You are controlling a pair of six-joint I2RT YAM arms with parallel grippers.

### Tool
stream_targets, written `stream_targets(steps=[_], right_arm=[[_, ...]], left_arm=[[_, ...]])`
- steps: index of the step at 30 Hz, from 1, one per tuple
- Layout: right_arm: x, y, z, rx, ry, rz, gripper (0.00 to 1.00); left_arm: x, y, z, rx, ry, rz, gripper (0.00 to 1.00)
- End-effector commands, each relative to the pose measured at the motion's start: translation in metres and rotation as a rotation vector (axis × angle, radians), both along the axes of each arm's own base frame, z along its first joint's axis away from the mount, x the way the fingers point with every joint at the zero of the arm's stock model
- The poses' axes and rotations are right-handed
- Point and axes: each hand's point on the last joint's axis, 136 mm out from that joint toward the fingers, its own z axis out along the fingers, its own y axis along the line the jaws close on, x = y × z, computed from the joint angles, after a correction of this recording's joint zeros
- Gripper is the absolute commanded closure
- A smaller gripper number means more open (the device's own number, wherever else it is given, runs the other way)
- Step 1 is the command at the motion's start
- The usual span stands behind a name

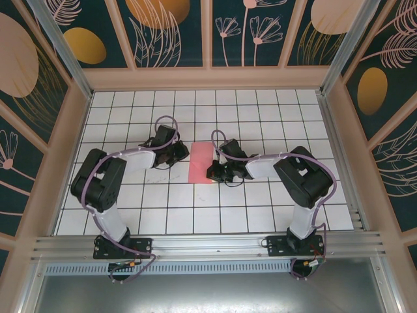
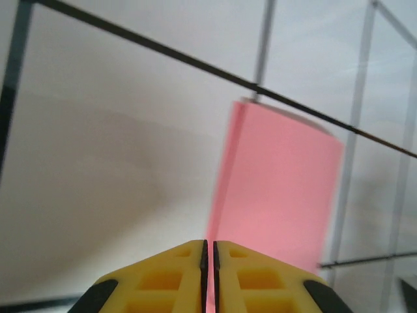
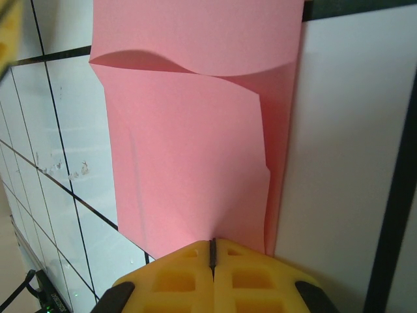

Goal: Fold a paper plane with a square sheet of paper (pick it up from the middle)
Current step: Fold the triangle a second time at the center of the table.

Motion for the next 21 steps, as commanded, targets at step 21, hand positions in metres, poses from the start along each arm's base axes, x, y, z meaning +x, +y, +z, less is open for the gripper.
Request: stream_targets(steps=[21], right_arm=[[-0.022, -0.030, -0.038, -0.164, 0.098, -0.003, 1.00]], left_arm=[[-0.039, -0.046, -0.045, -0.020, 0.045, -0.172, 0.89]])
